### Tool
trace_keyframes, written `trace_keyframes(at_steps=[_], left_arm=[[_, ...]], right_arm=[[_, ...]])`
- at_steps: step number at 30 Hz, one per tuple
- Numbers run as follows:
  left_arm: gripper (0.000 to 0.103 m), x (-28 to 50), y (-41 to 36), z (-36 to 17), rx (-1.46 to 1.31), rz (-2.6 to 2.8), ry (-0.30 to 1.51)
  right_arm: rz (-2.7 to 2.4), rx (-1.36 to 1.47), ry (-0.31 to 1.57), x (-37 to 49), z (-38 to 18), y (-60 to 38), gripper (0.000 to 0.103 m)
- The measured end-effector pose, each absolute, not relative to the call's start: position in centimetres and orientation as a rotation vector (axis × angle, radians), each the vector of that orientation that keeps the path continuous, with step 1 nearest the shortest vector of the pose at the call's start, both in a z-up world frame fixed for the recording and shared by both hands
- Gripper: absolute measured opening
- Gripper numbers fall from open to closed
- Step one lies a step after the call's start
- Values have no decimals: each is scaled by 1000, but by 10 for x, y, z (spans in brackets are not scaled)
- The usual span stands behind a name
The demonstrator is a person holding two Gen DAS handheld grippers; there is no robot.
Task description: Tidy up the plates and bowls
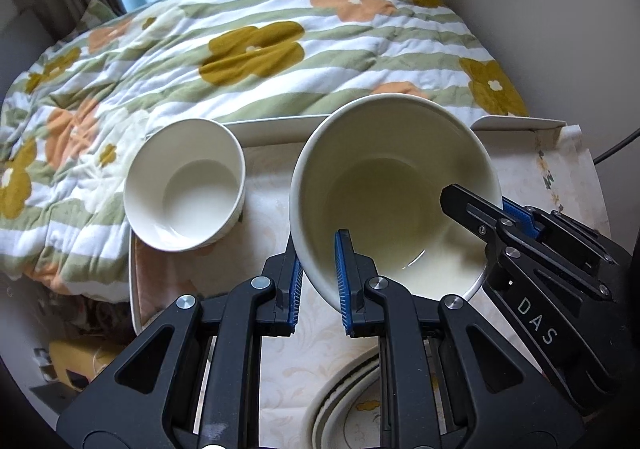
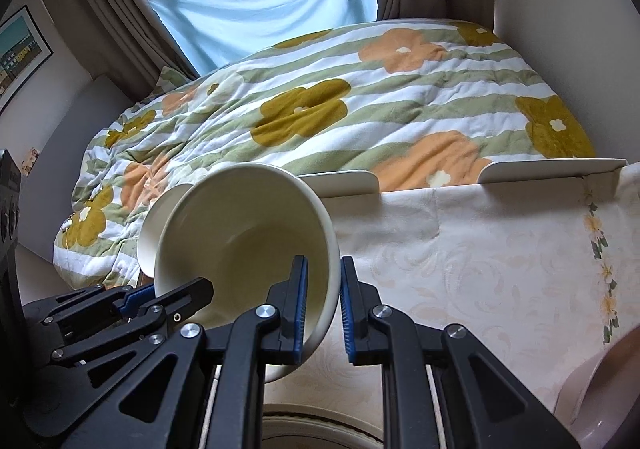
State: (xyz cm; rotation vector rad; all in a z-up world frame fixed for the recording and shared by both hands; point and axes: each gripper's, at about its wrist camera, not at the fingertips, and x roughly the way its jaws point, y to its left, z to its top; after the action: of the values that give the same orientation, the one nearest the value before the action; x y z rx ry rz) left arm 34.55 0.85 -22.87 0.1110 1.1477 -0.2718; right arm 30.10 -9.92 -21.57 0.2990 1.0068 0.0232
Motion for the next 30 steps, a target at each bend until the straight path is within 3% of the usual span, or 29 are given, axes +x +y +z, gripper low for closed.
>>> trace_keyframes(at_steps=[17,30], left_arm=[[13,256,-119,-190,21,-326,1080],[13,171,-224,-199,-37,-362,1096]], right_arm=[[38,248,1003,209,-164,-218,14],[38,217,1032,126,-154,-315,14]])
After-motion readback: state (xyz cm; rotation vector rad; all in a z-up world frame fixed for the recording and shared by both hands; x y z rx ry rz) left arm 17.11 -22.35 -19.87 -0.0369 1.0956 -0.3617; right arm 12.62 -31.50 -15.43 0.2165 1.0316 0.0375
